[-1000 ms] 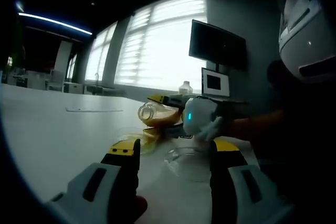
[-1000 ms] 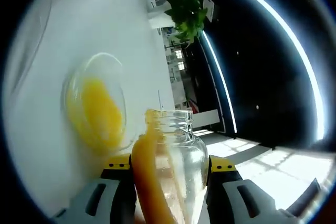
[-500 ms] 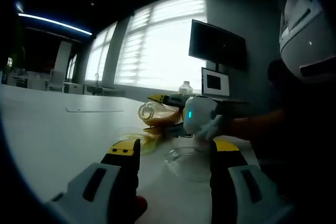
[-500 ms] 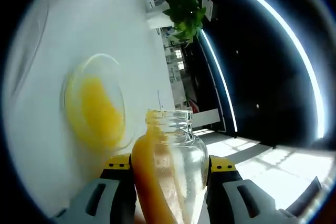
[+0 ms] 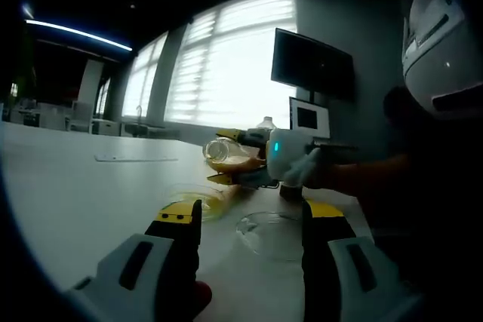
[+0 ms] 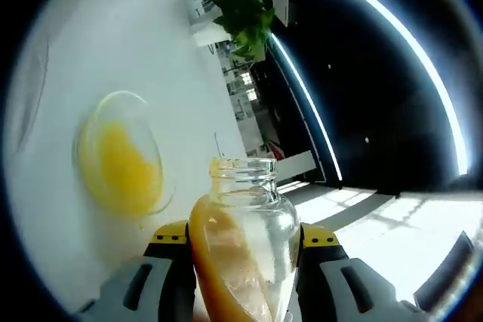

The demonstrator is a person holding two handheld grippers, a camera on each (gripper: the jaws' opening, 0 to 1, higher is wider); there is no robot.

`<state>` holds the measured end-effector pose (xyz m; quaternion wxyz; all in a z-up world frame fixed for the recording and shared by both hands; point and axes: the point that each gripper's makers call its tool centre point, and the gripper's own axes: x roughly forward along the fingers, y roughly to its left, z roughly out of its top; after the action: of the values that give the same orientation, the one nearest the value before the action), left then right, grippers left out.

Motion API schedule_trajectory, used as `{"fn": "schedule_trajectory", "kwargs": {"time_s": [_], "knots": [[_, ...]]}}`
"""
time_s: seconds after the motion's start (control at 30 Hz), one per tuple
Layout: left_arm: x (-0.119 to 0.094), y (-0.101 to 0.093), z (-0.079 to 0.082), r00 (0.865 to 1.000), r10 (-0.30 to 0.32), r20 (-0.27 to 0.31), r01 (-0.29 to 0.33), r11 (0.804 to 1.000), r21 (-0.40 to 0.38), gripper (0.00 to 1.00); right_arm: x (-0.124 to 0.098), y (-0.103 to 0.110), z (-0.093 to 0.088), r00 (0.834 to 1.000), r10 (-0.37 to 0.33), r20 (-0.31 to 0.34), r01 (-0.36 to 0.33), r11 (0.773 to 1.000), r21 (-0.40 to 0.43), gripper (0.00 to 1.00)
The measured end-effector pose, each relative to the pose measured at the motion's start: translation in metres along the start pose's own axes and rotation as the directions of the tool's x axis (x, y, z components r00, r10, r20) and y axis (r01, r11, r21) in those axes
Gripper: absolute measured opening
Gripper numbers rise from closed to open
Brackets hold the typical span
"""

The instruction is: Open the Petri dish lid, place the lid on the table, pour the liquid culture medium into the Petri dish, pick up the Petri dish lid from the table, and close the Petri dish

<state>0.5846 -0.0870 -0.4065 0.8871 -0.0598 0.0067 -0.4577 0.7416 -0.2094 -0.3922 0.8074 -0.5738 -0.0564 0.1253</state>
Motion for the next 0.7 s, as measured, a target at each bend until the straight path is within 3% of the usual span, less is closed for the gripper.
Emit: {"fn": "schedule_trajectory", "kwargs": {"time_s": [0.37,0.7], "knots": [[0.0,0.0,-0.001,1.0,-0.001,-0.003,0.001,1.0,0.002,0.45,0.0,-0.03,-0.013,0.999,-0.033,-0.01,0.034,0.984,0.177,0.47],[0.001,0.0,-0.002,1.0,-0.002,-0.008,0.002,1.0,0.002,0.45,-0.001,-0.049,-0.025,0.998,-0.054,-0.019,0.058,0.95,0.308,0.47]]}}
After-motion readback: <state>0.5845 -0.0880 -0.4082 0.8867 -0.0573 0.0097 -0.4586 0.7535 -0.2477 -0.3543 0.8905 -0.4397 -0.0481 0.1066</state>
